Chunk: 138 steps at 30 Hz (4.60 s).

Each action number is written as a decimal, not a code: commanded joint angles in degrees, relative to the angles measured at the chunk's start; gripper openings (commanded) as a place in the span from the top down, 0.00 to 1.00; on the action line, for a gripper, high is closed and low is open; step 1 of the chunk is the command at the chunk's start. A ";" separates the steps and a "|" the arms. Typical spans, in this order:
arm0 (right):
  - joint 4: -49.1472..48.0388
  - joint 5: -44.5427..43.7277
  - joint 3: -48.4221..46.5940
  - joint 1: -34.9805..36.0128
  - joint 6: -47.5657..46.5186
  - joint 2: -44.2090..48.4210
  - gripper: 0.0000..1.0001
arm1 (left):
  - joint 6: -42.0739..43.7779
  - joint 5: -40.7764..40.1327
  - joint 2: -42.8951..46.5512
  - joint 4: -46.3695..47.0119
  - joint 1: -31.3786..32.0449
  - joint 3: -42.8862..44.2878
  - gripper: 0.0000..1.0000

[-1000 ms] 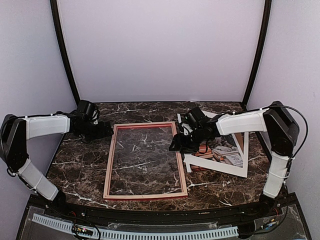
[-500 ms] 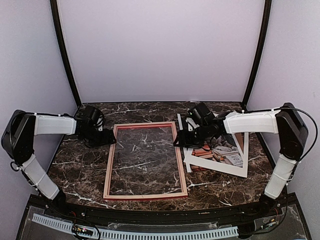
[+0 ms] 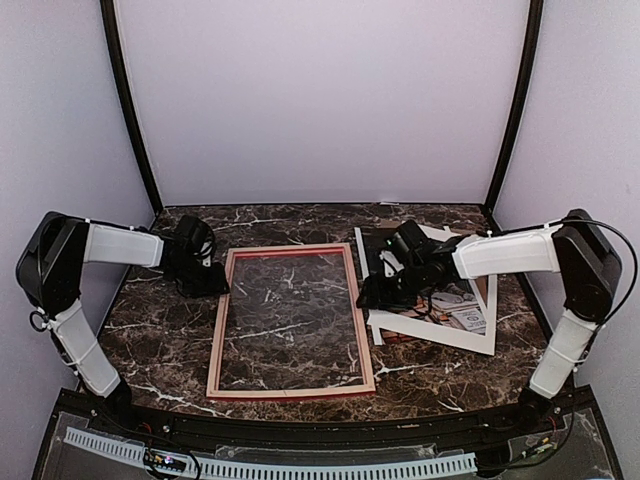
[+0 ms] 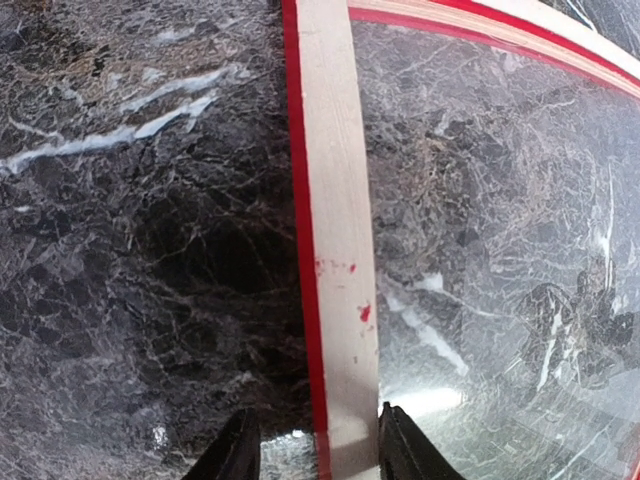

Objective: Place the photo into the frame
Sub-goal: Place the glass panel at the frame body, then adjust the frame body at the center of the board, then pick up the mat board from the photo.

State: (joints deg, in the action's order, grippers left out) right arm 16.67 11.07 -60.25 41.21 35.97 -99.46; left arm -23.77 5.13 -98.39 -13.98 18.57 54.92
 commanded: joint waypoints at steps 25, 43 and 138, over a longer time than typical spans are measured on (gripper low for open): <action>0.07 -8.04 14.36 -40.44 -7.67 13.34 0.31 | 7.19 -13.18 -11.36 -6.48 -2.52 15.64 0.76; -5.99 -0.22 15.86 -51.94 -10.59 5.68 0.36 | 6.12 -8.04 -10.67 -4.65 -2.60 17.07 0.34; -27.12 28.17 29.11 -58.11 -6.77 12.52 0.83 | 0.55 10.68 -45.49 -0.89 29.82 60.85 0.59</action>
State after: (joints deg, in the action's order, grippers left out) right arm -7.75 35.11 -31.42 -17.04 28.60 -88.75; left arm -24.21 16.84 -144.35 -13.17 47.81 117.60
